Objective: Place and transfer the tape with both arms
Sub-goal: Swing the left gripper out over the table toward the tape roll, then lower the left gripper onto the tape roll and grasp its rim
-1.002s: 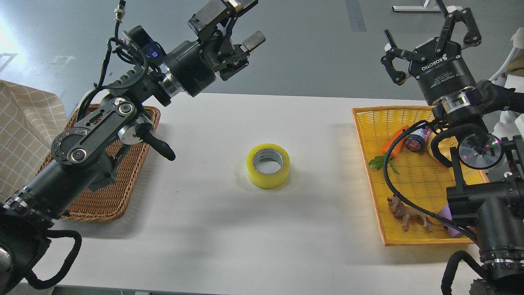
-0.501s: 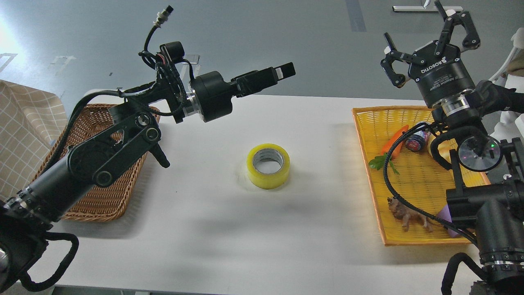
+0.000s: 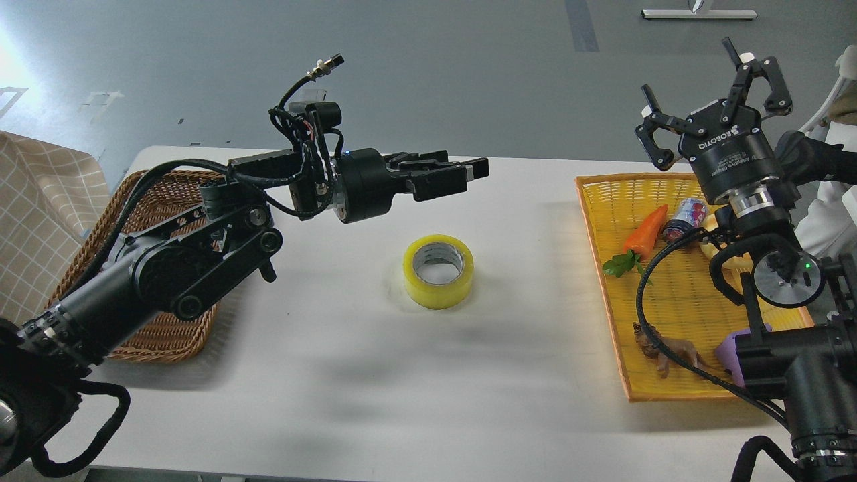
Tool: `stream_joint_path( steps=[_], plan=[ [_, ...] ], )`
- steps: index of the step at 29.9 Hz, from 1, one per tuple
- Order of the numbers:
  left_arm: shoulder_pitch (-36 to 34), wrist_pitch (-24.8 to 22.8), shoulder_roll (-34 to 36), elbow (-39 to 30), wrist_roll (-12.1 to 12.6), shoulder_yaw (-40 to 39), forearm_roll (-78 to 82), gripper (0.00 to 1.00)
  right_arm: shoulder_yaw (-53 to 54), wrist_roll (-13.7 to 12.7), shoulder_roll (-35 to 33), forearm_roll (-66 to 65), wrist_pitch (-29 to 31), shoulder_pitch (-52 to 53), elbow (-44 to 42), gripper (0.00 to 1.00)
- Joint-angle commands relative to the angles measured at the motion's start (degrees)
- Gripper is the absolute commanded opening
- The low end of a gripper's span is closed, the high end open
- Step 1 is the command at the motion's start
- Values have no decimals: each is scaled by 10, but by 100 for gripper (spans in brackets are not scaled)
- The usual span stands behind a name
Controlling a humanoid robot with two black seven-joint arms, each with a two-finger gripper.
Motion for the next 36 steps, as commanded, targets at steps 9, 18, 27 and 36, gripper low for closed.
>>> stream_joint_path(
  steps=[9,18,27,36],
  plan=[
    [-20,0,6,2,109,64,45,98,3,12,-2,-1,0,-31,-3,98],
    [-69,-3,0,14,167,175,90,98,5,15,-2,-1,0,-36,-10,98],
    [-90,-5,-26,65,169,218,89,98,6,15,-2,0,0,-36,-10,98],
    [-81,-6,-31,89,179,224,90,98,5,15,-3,-1,0,-36,-11,98]
  ],
)
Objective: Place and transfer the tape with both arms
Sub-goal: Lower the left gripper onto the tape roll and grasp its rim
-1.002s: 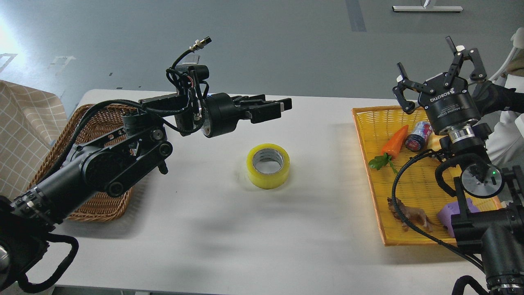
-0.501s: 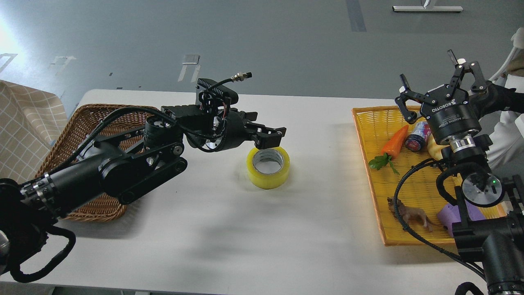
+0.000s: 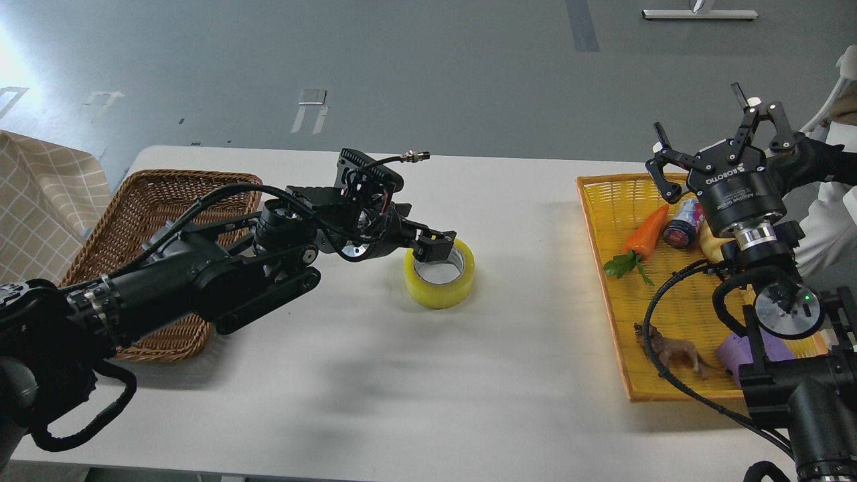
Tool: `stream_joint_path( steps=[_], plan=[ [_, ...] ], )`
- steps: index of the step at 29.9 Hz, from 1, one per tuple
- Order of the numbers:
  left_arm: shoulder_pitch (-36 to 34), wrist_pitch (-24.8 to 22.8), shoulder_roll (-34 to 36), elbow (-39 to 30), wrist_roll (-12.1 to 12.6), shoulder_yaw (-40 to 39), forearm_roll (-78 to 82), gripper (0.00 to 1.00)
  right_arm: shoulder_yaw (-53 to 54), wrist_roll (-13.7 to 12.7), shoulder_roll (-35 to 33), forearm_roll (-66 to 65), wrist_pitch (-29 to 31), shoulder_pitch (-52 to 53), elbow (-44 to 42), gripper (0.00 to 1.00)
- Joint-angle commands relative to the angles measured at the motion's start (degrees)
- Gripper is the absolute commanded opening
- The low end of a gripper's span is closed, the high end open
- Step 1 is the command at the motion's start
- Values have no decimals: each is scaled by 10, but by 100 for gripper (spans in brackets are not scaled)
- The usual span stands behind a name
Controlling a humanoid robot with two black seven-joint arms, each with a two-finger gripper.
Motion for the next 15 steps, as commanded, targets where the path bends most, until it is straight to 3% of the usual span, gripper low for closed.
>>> stream_joint_path(
  steps=[1,4,15],
  plan=[
    [1,0,0,9,1,10,0,98,1,0,0,-1,0,0,-1,98],
    [-1,2,-7,19,-3,49,-2,95,0,0,0,0,0,0,-2,98],
    [0,1,-38,49,7,61,-1,95,0,0,0,0,0,-12,0,98]
  ],
)
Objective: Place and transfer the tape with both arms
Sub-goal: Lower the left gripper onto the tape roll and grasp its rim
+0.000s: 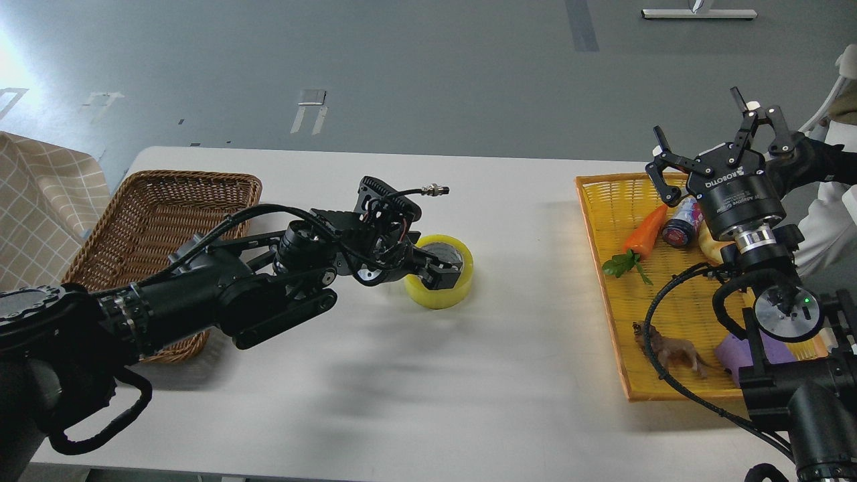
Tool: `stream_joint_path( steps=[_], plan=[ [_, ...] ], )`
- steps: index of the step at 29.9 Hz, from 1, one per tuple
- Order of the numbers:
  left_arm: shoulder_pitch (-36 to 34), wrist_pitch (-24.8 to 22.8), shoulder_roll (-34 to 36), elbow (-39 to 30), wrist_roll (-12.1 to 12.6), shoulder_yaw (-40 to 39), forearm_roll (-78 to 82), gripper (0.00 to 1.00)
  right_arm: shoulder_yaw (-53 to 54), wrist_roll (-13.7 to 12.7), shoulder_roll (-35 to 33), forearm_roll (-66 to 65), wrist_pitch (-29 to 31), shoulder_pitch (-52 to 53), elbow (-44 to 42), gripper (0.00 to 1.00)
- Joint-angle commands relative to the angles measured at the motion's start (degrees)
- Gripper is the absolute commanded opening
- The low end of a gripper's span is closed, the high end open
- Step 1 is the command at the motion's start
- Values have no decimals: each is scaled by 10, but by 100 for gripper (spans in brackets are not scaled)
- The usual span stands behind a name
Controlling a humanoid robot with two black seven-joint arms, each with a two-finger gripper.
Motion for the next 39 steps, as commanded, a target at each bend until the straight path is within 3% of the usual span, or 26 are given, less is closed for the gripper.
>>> stream_joint_path(
  steps=[1,15,29,32,33,35,37,39],
  plan=[
    [1,0,0,8,3,5,-1,95,0,0,0,0,0,-5,1,98],
    [-2,0,0,10,8,5,-1,95,0,0,0,0,0,-6,1,98],
    [3,2,0,25,19,7,-1,79,1,0,1,1,0,-9,4,98],
    [4,2,-1,33,16,8,0,62,1,5,1,1,0,-8,4,98],
    [4,2,-5,45,16,8,0,48,1,5,1,1,0,-8,2,98],
    [4,2,-13,56,14,12,0,36,1,5,1,1,0,-8,3,98],
    [3,5,-19,75,6,23,-1,0,1,5,1,1,0,-7,5,98],
    [3,8,-20,83,-6,28,0,0,1,5,1,1,0,-6,4,98]
  ],
)
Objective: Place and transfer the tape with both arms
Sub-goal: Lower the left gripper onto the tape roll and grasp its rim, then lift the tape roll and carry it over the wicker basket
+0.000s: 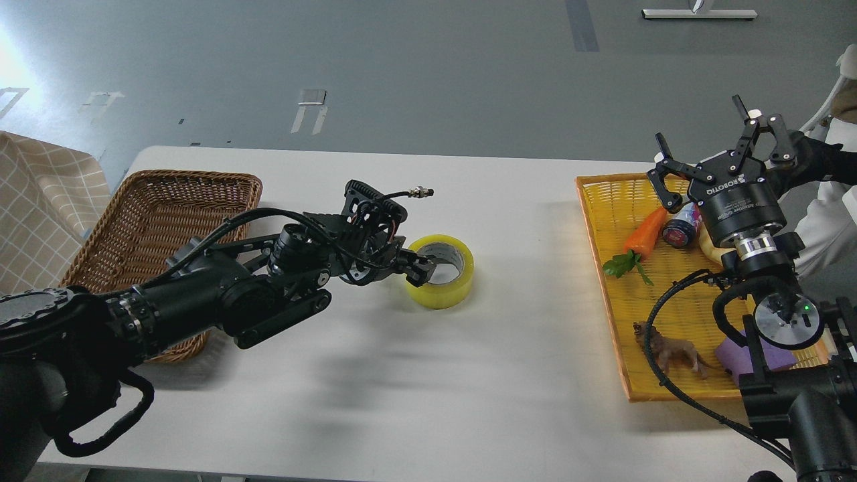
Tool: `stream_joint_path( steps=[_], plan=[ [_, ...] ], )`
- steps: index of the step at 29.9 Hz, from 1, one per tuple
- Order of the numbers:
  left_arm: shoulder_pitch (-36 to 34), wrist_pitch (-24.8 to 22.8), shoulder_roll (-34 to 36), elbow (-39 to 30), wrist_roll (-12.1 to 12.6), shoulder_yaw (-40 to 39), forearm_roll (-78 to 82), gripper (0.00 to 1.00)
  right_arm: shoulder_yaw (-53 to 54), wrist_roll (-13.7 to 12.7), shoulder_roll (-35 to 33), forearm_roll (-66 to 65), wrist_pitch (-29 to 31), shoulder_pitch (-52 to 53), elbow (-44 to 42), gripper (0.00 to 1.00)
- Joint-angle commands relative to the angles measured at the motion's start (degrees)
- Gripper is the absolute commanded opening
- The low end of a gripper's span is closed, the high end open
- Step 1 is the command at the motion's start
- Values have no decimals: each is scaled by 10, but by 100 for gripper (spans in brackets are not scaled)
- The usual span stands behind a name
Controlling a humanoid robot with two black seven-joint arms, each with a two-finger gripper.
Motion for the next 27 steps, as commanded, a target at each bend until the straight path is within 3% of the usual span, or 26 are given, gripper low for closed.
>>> stream_joint_path(
  steps=[1,8,16,27],
  plan=[
    [0,5,-3,18,-17,11,0,0,0,0,0,0,0,1,0,98],
    [-19,27,7,29,-21,16,0,0,0,0,0,0,0,-1,0,98],
    [-96,27,28,12,-23,14,-3,0,0,1,0,0,0,-1,0,98],
    [-141,23,126,-39,-50,14,-17,0,1,1,2,1,0,-1,1,98]
  ],
)
